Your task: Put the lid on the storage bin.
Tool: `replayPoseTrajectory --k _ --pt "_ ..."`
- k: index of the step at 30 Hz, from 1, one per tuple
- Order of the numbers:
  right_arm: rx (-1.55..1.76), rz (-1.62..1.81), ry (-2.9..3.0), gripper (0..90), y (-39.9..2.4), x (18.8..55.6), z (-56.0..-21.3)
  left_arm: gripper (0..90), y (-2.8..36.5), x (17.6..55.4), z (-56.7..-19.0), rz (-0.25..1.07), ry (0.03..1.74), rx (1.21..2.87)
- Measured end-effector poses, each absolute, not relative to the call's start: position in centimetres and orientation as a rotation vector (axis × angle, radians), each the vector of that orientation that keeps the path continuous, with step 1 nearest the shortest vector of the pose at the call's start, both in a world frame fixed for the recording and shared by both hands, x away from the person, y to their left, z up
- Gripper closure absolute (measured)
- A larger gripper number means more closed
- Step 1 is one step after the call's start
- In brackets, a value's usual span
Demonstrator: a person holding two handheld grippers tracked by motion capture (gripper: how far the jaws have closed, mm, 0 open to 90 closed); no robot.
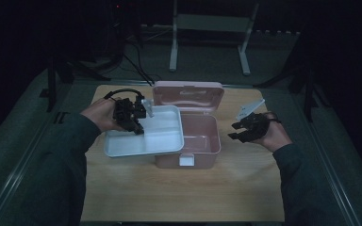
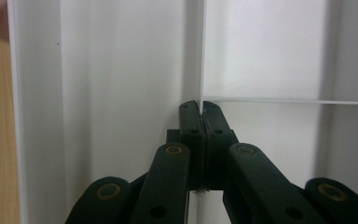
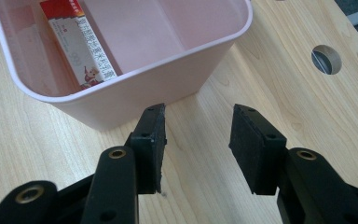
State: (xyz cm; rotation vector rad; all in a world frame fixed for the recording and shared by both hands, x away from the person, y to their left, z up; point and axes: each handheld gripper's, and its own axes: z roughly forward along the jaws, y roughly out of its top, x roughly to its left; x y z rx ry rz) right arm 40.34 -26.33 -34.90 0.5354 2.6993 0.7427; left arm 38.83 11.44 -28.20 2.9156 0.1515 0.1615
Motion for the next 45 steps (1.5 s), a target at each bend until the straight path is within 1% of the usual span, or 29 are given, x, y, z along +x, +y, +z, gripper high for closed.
replayPoseTrajectory --k 6,16,22,28,35,45 --pt "0.537 0.749 2.696 55.0 -26.5 40.3 -34.9 89.0 9.3 39.2 -28.2 0.155 0.106 2.921" --pt "0.545 0.757 2.689 55.1 -26.9 40.2 -34.7 89.0 6.7 39.9 -28.1 0.153 0.071 2.9" --pt "0.545 0.758 2.69 55.2 -27.0 40.3 -34.7 89.0 5.1 40.2 -28.3 0.131 0.059 2.881" --pt "0.542 0.753 2.693 55.2 -26.9 40.3 -34.6 89.0 4.3 40.4 -28.7 0.133 0.044 2.881" --pt "0.54 0.756 2.695 55.4 -26.7 40.4 -34.7 89.0 2.7 40.6 -28.3 0.133 0.01 2.87" --pt "0.545 0.761 2.694 55.3 -26.9 40.5 -34.9 89.0 0.5 41.8 -30.0 0.141 0.013 2.88"
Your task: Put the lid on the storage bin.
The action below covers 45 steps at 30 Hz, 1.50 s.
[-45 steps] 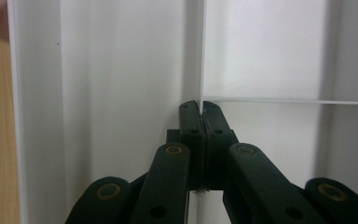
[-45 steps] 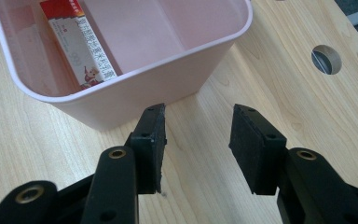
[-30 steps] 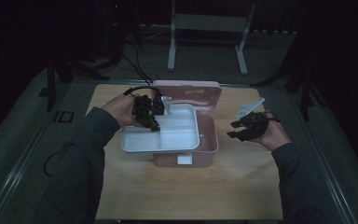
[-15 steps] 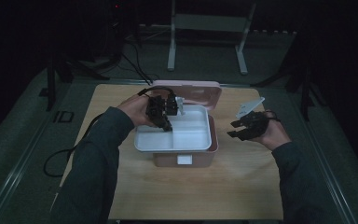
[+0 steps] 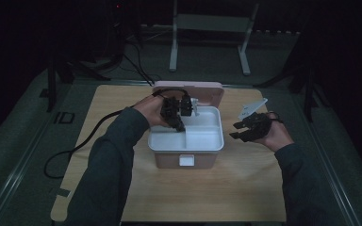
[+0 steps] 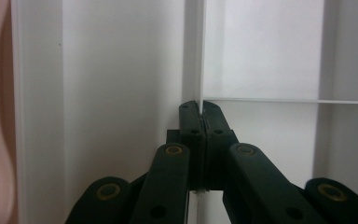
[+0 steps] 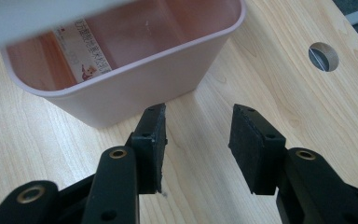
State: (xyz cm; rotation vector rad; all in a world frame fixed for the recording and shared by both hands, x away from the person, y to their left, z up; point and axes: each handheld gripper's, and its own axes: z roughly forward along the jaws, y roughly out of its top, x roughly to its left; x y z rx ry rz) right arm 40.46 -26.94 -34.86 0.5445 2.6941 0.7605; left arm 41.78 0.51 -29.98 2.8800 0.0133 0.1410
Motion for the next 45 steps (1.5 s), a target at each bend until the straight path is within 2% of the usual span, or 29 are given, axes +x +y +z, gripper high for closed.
replayPoseTrajectory --k 20,33,39,42,45 --pt "0.552 0.76 2.698 55.4 -26.9 40.5 -35.0 88.9 -0.6 43.8 -32.8 0.131 0.034 2.928" --pt "0.547 0.765 2.694 55.6 -26.6 40.8 -34.8 87.6 -1.6 44.2 -34.7 0.072 0.068 3.005" --pt "0.551 0.763 2.689 55.6 -26.4 41.0 -34.5 70.6 -1.2 43.9 -34.3 0.085 0.09 3.012" --pt "0.545 0.75 2.685 55.6 -26.1 41.2 -34.2 66.3 -0.5 43.8 -33.4 0.147 0.041 2.994" --pt "0.536 0.754 2.674 55.6 -25.9 41.4 -33.7 63.6 0.8 43.0 -32.2 0.165 0.085 2.947"
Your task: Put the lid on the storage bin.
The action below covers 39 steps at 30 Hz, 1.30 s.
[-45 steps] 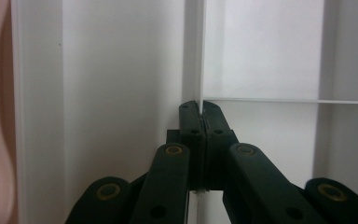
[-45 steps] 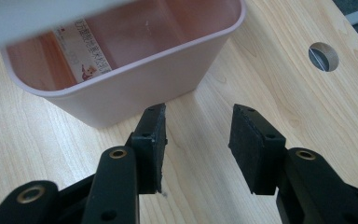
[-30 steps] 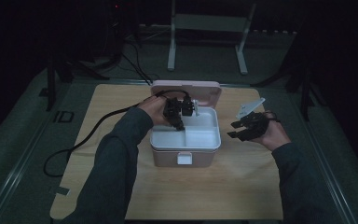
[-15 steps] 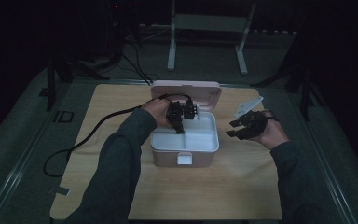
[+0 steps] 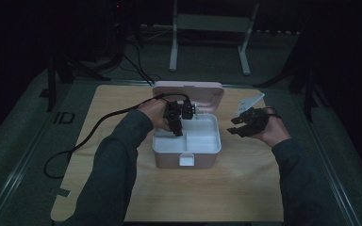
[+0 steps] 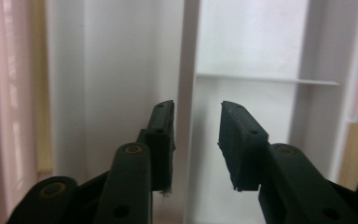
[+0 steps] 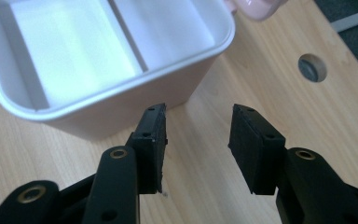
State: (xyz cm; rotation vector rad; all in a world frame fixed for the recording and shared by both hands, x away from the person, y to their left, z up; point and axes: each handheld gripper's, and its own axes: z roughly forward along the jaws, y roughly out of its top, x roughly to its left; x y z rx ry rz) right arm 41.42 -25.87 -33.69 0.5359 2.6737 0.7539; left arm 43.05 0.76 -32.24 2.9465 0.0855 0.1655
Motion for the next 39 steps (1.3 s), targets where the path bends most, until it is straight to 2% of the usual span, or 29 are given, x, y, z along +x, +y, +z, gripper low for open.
replayPoseTrajectory --k 6,9,11,14,16,18,21,25,30,39 --pt "0.545 0.767 2.644 57.2 -25.2 42.3 -32.5 61.6 5.0 42.1 -29.3 0.291 0.157 2.792" --pt "0.57 0.8 2.615 61.6 -25.1 42.8 -31.8 63.5 7.6 41.4 -28.0 0.277 0.198 2.671" --pt "0.602 0.827 2.6 67.5 -25.1 43.3 -31.2 67.4 9.5 41.1 -27.4 0.301 0.228 2.613" --pt "0.658 0.85 2.565 80.1 -25.2 44.1 -30.5 82.9 12.2 41.3 -26.8 0.366 0.302 2.532" --pt "0.71 0.877 2.538 86.5 -25.1 44.7 -30.1 89.2 13.6 41.7 -26.5 0.384 0.36 2.473" --pt "0.767 0.908 2.502 89.7 -25.1 45.3 -29.7 89.5 14.7 42.3 -26.2 0.413 0.431 2.429" --pt "0.804 0.944 2.47 90.0 -24.9 46.1 -29.1 89.6 16.0 43.5 -26.0 0.422 0.546 2.339" --pt "0.828 0.983 2.449 90.0 -24.4 46.8 -28.6 89.6 16.5 44.9 -25.9 0.412 0.665 2.233" --pt "0.869 1.069 2.382 90.0 -24.0 47.4 -28.0 89.5 15.2 46.5 -26.2 0.415 0.754 2.167" --pt "0.814 1.168 2.379 90.0 -23.6 47.4 -28.0 89.4 12.9 47.0 -27.1 0.417 0.727 2.121"
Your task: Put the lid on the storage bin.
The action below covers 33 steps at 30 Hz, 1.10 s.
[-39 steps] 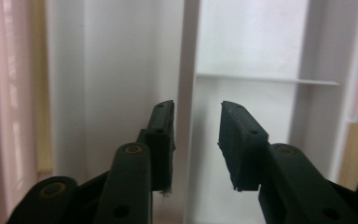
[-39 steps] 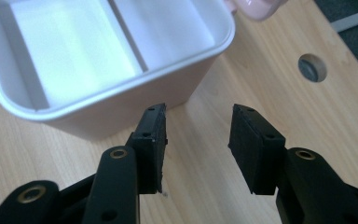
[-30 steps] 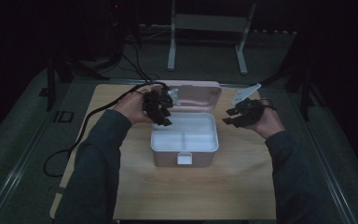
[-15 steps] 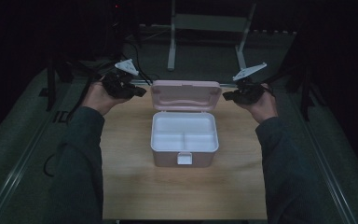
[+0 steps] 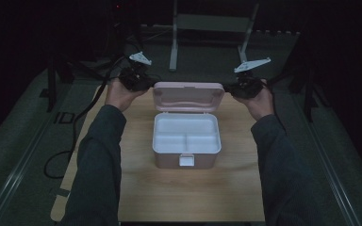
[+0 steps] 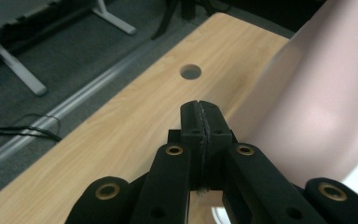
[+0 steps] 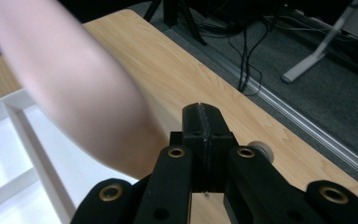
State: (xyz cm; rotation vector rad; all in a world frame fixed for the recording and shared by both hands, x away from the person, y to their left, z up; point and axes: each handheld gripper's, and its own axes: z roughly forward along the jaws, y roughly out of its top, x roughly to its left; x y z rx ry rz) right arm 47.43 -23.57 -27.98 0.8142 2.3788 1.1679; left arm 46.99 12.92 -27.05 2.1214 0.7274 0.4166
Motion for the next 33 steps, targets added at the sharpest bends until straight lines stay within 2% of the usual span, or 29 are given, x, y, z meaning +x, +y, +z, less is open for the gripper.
replayPoseTrajectory --k 11,15,22,33 --pt "0.635 1.177 2.492 90.0 -22.5 44.6 -29.4 88.8 11.8 42.9 -28.7 0.388 0.539 2.262" --pt "0.615 1.146 2.532 90.0 -22.5 43.8 -30.8 88.5 11.9 41.8 -29.6 0.354 0.515 2.23" --pt "0.641 1.145 2.533 88.0 -23.6 42.8 -32.3 87.7 14.5 40.8 -31.7 0.324 0.606 2.126" --pt "0.763 1.154 2.476 84.4 -27.6 39.6 -36.0 80.1 19.5 37.8 -35.9 0.324 0.74 2.012"
